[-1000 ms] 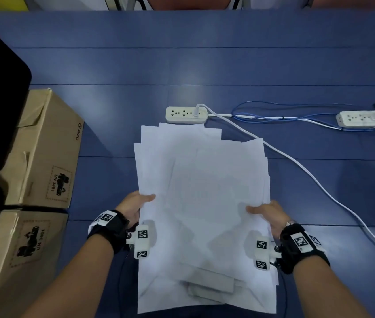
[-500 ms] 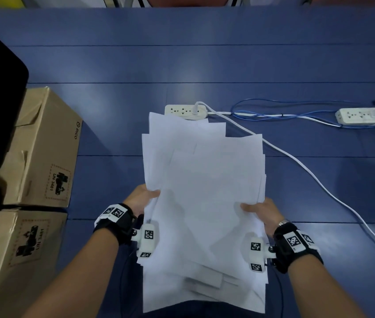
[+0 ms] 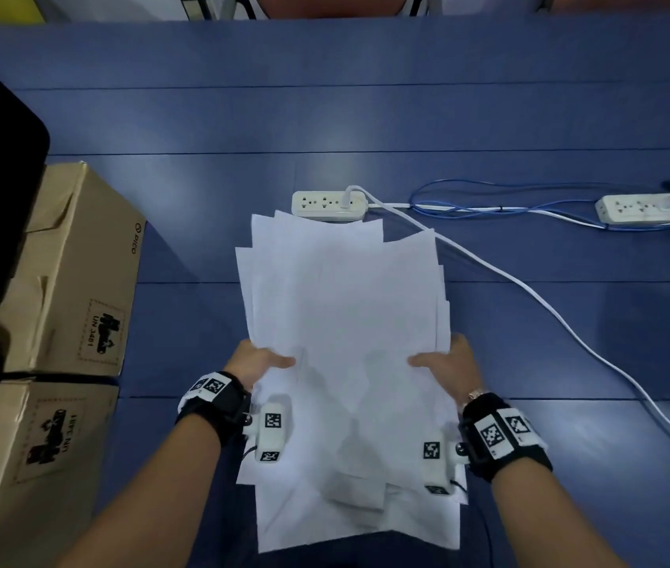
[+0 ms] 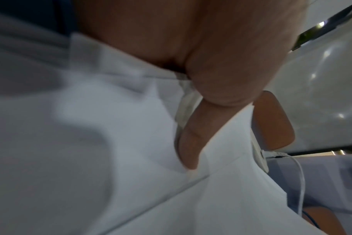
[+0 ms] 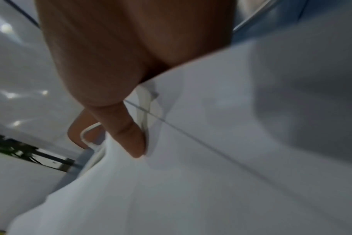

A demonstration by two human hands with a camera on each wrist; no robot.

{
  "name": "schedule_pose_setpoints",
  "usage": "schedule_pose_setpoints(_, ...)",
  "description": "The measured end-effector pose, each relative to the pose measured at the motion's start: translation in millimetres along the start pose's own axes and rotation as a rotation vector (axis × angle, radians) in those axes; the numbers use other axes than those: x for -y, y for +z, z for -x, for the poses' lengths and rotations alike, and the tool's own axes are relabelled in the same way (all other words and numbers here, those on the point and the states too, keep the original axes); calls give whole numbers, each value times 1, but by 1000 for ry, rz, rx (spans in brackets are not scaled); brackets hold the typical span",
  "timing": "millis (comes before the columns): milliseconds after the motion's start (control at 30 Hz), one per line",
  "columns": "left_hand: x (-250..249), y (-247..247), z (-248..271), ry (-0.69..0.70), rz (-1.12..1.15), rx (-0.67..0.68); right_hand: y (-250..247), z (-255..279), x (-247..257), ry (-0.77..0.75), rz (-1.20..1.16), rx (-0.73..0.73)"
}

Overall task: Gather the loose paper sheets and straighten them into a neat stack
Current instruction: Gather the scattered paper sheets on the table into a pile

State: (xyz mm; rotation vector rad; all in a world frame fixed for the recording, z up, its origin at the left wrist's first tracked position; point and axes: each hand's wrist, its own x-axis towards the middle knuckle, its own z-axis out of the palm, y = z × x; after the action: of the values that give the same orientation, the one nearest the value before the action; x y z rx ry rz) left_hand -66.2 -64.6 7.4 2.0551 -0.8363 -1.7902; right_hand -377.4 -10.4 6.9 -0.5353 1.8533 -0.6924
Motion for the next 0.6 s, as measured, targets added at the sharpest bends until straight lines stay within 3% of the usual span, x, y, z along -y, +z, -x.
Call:
schedule_pose_setpoints(200,4,-3,-6,-82,29,-23,12,17,15,117,-231,86)
schedule_pose_setpoints(300,-11,6,-1,-36,-58,-96,9,14,22,200,-197,94)
schedule_pose_setpoints(467,-15,8,-4,-42,-75,-111,4,-13,2,326,-122,252)
schedule_pose_setpoints(600,-10,8,-5,-54,-35,-108,9,22,33,289,-93,319)
